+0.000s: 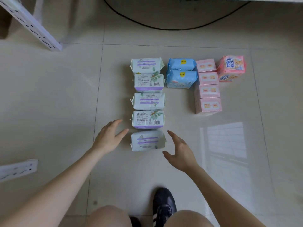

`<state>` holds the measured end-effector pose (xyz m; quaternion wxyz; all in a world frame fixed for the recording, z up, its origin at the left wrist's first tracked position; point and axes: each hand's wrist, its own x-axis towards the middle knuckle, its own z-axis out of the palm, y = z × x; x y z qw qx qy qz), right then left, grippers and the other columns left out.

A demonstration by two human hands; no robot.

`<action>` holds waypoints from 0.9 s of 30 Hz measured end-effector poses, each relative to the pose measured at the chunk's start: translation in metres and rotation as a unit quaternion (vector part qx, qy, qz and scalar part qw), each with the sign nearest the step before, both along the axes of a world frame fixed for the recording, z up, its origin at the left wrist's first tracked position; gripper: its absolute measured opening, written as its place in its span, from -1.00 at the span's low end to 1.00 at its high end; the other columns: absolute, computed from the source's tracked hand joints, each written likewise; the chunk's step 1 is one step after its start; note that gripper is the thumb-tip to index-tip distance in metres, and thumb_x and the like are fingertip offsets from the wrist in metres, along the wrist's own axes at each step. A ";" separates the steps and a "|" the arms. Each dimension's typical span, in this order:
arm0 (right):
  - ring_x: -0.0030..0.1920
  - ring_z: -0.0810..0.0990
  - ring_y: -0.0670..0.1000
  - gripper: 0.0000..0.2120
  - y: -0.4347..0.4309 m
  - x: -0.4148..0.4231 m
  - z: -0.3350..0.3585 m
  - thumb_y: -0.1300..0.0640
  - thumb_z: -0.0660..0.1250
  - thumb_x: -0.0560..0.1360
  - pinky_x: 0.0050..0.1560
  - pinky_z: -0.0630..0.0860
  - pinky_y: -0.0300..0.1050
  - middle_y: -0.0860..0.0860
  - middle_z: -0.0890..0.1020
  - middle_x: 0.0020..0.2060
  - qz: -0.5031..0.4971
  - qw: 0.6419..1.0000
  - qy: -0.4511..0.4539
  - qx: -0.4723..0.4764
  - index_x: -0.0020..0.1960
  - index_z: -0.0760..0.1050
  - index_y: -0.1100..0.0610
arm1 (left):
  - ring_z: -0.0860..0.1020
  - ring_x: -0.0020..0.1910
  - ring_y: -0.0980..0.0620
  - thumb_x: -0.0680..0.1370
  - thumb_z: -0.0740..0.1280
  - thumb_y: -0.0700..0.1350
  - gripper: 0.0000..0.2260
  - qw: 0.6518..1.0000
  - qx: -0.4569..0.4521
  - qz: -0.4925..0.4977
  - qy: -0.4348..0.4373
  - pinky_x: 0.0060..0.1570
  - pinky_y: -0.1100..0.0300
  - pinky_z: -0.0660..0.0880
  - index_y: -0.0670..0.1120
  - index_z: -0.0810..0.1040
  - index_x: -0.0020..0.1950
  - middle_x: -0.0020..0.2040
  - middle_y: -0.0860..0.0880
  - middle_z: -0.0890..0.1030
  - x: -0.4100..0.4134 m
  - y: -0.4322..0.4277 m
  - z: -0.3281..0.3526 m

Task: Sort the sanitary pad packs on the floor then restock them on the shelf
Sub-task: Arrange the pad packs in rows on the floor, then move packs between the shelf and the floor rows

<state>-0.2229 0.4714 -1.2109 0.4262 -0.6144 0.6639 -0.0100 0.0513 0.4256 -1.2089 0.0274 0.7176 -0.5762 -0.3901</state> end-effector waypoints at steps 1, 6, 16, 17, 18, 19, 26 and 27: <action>0.42 0.32 0.04 -0.25 0.001 -0.001 0.016 -0.02 0.36 0.48 0.32 0.36 -0.03 -0.03 0.34 0.46 0.021 1.000 0.021 -0.005 0.55 0.08 0.02 | 0.37 0.40 -0.08 0.58 0.25 0.13 -0.49 0.999 0.007 -0.022 -0.026 0.31 0.05 0.34 -0.03 0.31 0.48 0.43 -0.06 0.42 0.001 0.005 0.016; 0.47 0.26 0.02 -0.31 0.006 -0.001 0.106 -0.10 0.25 0.53 0.41 0.20 -0.05 -0.05 0.27 0.50 0.091 0.991 0.087 -0.037 0.56 0.05 0.02 | 0.40 0.37 -0.12 0.60 0.22 0.13 -0.49 0.986 -0.020 -0.118 -0.117 0.30 0.04 0.32 -0.04 0.29 0.49 0.43 -0.06 0.42 -0.003 0.026 0.106; 0.50 0.18 0.05 -0.34 0.004 0.002 0.311 -0.19 0.12 0.56 0.46 0.10 0.10 0.00 0.21 0.52 0.136 0.969 0.178 -0.102 0.56 -0.01 0.00 | 0.13 0.53 -0.02 0.61 0.07 0.22 -0.46 0.944 -0.029 -0.229 -0.234 0.48 -0.16 0.01 0.06 0.11 0.54 0.54 0.00 0.21 -0.019 0.035 0.322; 0.50 0.19 0.05 -0.34 0.002 0.002 0.334 -0.20 0.11 0.56 0.45 0.11 0.10 0.00 0.22 0.52 0.136 0.967 0.185 -0.111 0.56 0.00 0.00 | 0.12 0.54 -0.02 0.61 0.07 0.22 -0.46 0.944 -0.036 -0.229 -0.235 0.48 -0.17 0.00 0.06 0.11 0.54 0.55 0.00 0.21 -0.021 0.034 0.345; 0.49 0.20 0.05 -0.34 0.000 0.002 0.357 -0.20 0.11 0.56 0.44 0.12 0.10 0.00 0.23 0.51 0.135 0.965 0.190 -0.123 0.55 0.01 0.01 | 0.11 0.54 -0.02 0.61 0.08 0.21 -0.46 0.944 -0.042 -0.228 -0.234 0.48 -0.18 -0.02 0.06 0.11 0.55 0.55 -0.01 0.20 -0.022 0.033 0.368; 0.49 0.21 0.05 -0.35 -0.003 0.003 0.381 -0.21 0.11 0.56 0.43 0.13 0.10 -0.01 0.25 0.50 0.133 0.962 0.197 -0.137 0.55 0.02 0.01 | 0.10 0.55 -0.03 0.61 0.08 0.21 -0.45 0.944 -0.049 -0.228 -0.235 0.48 -0.19 -0.03 0.06 0.10 0.55 0.55 -0.01 0.19 -0.023 0.032 0.392; 0.48 0.22 0.04 -0.37 -0.029 0.004 0.546 -0.22 0.07 0.56 0.45 0.11 0.12 -0.02 0.30 0.46 0.119 0.938 0.230 -0.229 0.54 0.07 0.02 | 0.06 0.56 -0.03 0.61 0.06 0.22 -0.44 0.928 -0.133 -0.233 -0.259 0.48 -0.21 -0.09 0.07 0.07 0.56 0.57 -0.01 0.15 -0.032 0.013 0.553; 0.48 0.22 0.03 -0.38 -0.034 0.003 0.569 -0.22 0.06 0.56 0.45 0.10 0.13 -0.02 0.31 0.45 0.117 0.933 0.232 -0.248 0.53 0.08 0.02 | 0.05 0.56 -0.03 0.60 0.05 0.22 -0.44 0.924 -0.149 -0.232 -0.264 0.48 -0.21 -0.10 0.07 0.06 0.56 0.57 -0.02 0.15 -0.034 0.008 0.574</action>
